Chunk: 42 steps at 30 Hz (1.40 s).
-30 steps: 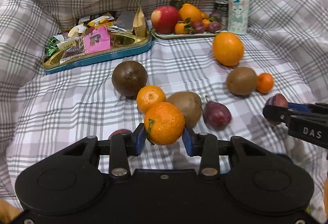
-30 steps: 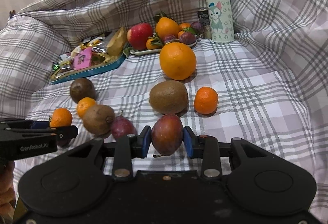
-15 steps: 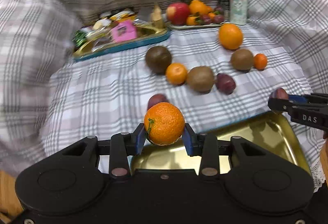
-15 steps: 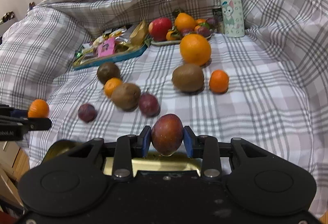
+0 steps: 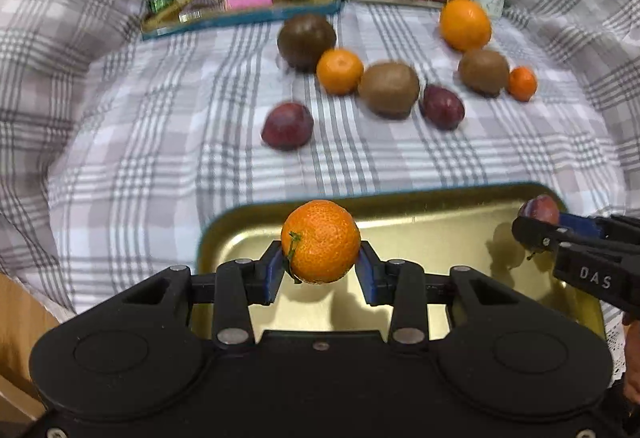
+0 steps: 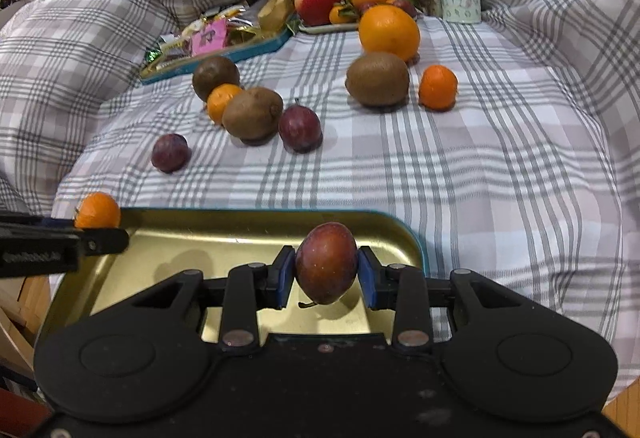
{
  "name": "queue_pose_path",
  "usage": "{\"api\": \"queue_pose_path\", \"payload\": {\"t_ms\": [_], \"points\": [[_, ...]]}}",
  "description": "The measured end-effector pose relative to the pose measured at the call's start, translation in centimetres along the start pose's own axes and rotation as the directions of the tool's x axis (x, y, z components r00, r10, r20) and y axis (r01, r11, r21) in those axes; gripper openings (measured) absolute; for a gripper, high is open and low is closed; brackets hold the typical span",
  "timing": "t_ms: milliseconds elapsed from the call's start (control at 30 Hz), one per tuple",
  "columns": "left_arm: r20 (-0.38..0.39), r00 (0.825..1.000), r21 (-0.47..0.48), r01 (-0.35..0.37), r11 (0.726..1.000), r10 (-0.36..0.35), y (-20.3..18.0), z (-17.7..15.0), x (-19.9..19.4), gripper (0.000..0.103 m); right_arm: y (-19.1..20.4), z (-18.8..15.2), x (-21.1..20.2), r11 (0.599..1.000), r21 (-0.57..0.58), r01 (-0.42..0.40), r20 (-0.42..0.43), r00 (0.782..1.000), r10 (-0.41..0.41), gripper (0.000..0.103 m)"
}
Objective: Organize fruits
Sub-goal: 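Carry the tangerine in left gripper and plum in right gripper over the tray, then open left gripper dropping the tangerine while right gripper lowers and releases the plum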
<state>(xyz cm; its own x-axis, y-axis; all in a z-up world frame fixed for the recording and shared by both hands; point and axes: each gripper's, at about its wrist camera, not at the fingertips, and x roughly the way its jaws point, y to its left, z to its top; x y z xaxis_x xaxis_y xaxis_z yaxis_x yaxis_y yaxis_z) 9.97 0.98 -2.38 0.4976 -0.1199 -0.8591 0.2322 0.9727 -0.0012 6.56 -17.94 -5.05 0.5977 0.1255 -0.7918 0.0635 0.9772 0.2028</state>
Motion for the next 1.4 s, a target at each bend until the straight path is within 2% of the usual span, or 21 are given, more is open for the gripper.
{"api": "queue_pose_path", "payload": {"t_ms": [300, 567, 1100, 1400], "points": [[-0.02, 1.0, -0.007, -0.017, 1.0, 0.017, -0.1, -1.1, 0.9, 0.047, 0.0, -0.3, 0.4, 1.0, -0.001, 0.014, -0.016, 1.0, -0.014, 0.036], [-0.044, 0.999, -0.023, -0.003, 1.0, 0.002, 0.0, -1.9, 1.3, 0.047, 0.0, -0.4, 0.7, 1.0, 0.002, 0.009, -0.031, 0.999, -0.009, 0.036], [-0.078, 0.997, 0.013, 0.007, 1.0, -0.006, -0.5, -4.2, 0.2, 0.047, 0.2, -2.7, -0.8, 0.999, -0.053, -0.006, -0.1, 0.995, 0.001, 0.036], [-0.087, 0.996, 0.009, 0.016, 1.0, -0.015, -0.4, -4.7, -0.1, 0.047, 0.4, -3.0, -1.1, 0.997, -0.073, -0.006, -0.099, 0.995, -0.001, 0.036]]}}
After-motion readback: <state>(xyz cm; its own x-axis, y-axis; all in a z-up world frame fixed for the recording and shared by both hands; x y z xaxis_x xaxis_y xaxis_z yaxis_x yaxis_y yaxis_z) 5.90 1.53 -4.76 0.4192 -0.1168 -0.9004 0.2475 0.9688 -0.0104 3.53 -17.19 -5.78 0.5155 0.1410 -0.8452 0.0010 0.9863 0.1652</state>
